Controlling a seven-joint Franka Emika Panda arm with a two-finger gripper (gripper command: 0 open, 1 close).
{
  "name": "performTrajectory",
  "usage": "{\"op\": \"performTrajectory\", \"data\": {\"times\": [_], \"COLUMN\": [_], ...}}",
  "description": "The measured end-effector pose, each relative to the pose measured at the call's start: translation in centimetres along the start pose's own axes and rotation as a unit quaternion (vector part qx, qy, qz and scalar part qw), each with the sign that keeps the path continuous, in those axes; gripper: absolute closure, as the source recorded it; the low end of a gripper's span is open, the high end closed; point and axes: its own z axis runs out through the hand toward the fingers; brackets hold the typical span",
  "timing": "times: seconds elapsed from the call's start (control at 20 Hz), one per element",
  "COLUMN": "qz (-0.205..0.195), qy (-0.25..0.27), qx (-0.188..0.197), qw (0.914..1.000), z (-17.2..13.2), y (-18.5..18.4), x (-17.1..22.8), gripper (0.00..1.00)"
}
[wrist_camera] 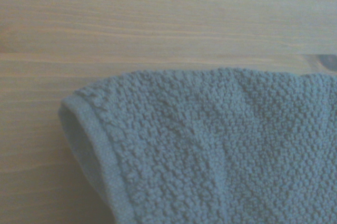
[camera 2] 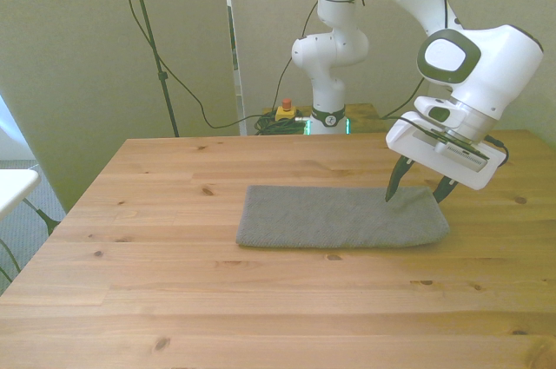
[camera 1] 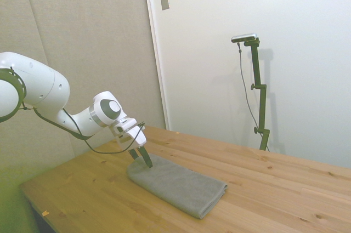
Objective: Fold the towel
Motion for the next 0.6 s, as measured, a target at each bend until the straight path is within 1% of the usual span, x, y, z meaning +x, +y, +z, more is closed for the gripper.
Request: {"op": "performTrajectory", "data": {"times": [0.6], "qz": [-0.001], "qy": [0.001], "qx": [0.008], "qw": [1.0], "z": [-0.47], "y": [0.45], "x": [0.33], "gripper": [1.0]}}
